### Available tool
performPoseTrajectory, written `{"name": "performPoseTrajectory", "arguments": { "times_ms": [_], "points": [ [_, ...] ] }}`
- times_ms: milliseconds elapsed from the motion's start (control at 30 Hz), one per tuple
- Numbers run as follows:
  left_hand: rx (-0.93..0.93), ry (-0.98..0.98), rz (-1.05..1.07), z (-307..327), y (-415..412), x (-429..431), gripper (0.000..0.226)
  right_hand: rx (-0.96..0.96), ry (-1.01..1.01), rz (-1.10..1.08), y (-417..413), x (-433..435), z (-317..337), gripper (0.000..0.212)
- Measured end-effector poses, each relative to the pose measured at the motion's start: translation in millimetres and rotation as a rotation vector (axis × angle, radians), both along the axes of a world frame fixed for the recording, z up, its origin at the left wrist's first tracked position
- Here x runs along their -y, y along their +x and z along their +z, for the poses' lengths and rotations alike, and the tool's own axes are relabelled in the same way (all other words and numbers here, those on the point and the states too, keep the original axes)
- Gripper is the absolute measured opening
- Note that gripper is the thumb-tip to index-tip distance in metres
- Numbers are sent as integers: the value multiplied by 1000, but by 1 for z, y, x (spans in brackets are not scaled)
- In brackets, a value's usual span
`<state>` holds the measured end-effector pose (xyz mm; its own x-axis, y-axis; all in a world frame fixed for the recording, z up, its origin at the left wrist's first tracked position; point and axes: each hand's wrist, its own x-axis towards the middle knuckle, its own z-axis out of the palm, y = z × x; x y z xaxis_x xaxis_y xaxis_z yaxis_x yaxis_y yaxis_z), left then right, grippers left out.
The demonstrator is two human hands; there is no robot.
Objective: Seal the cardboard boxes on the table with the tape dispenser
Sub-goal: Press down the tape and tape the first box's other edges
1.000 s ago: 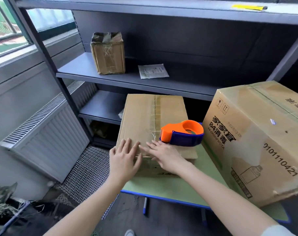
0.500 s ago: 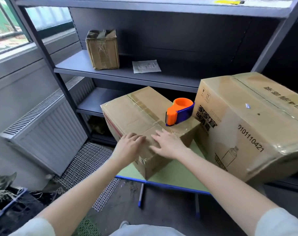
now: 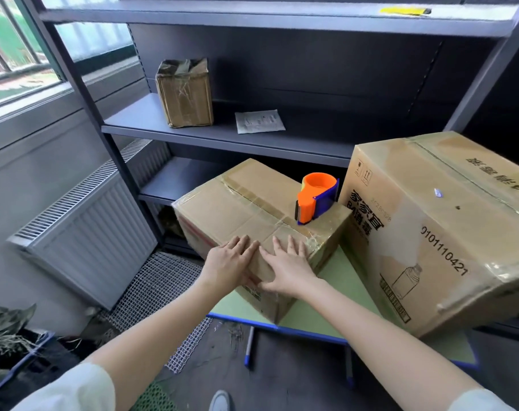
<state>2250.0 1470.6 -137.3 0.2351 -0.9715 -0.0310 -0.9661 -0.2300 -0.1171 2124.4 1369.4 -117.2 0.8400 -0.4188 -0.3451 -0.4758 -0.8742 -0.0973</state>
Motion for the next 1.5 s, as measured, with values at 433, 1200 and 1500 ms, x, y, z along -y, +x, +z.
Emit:
{"name": "performPoseTrajectory", "arguments": {
  "times_ms": [433, 1200, 1500],
  "points": [
    [-224, -199, -208, 6, -35, 11, 55, -144, -10, 48, -51, 67, 21, 90],
    [-180, -12, 446, 11, 1, -44, 118, 21, -5, 392, 0, 29, 10, 55],
    [-64, -21, 349, 18, -74, -18, 58, -26, -61, 222, -39, 91, 20, 58]
  ]
}}
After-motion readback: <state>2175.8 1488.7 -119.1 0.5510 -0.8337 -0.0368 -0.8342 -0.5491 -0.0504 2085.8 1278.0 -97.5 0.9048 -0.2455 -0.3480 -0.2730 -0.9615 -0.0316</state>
